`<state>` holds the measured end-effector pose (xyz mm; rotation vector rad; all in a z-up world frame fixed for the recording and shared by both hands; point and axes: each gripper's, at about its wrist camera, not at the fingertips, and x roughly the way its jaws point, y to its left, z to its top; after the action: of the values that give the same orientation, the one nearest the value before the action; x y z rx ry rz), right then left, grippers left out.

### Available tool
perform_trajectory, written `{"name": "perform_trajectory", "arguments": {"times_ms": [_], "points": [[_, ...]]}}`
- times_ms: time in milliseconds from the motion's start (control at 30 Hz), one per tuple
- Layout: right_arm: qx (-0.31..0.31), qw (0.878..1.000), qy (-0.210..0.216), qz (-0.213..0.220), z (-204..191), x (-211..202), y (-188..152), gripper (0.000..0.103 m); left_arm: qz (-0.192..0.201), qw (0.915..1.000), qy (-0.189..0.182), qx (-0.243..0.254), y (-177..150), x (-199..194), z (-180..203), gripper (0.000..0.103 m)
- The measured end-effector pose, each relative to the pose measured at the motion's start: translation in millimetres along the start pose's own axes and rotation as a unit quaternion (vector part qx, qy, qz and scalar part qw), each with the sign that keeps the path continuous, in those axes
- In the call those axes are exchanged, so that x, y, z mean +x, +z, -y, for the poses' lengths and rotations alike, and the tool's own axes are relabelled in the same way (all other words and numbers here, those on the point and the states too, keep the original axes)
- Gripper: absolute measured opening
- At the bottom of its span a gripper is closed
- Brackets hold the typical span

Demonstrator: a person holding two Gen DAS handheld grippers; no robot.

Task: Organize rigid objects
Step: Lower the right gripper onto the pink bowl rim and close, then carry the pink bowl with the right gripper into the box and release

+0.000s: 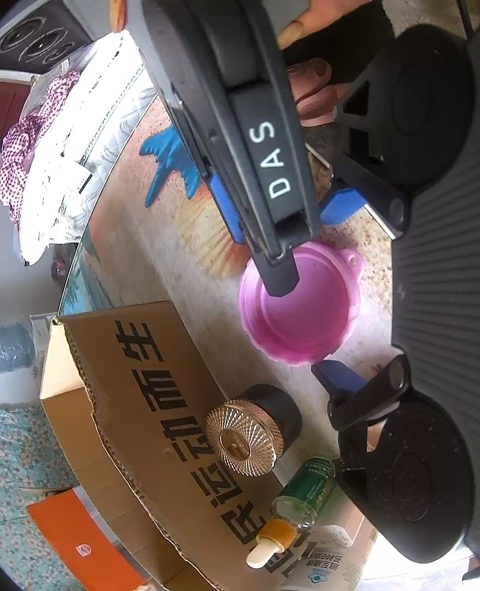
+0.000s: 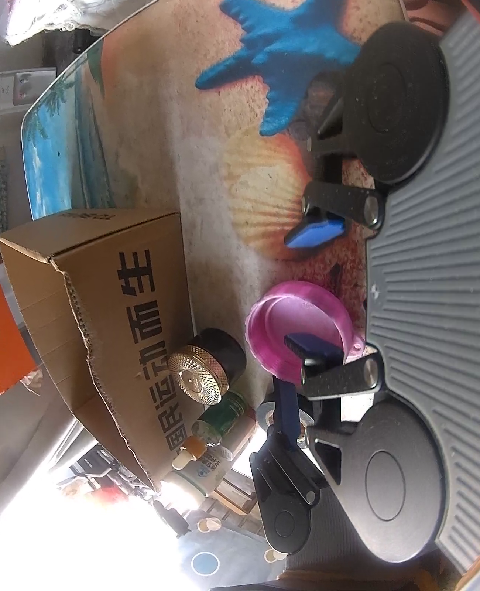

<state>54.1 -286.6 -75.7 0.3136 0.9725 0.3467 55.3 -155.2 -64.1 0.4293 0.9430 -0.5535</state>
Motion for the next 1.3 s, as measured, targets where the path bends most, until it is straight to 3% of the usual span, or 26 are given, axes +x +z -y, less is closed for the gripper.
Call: {"name": "perform_trajectory", "arguments": {"times_ms": [100,233,900,1100,1300], "points": [[-0.006,1.000,0.003,-0.004,-3,2,1,0.039,0.002,1.0000,0.001,-0.007,-1,-1,-3,0.070],[-0.010,1.000,0.005,-0.011,-4,6,2,0.031,0.005,0.9999,-0.005,-0.015,-1,-1,-5,0.070],[-0.015,1.000,0.000,0.001,-9,-2,0,0.025,0.034,0.9994,0.006,-0.002,-1,-20,3,0.070],[-0.026,0.999,-0.002,0.021,-15,-19,3,0.025,0.060,0.9980,0.017,-0.001,2,-40,5,0.070],[-0.057,0.996,0.000,0.064,-36,-49,22,0.025,0.117,0.9922,0.043,-0.001,21,-79,-8,0.070]]}}
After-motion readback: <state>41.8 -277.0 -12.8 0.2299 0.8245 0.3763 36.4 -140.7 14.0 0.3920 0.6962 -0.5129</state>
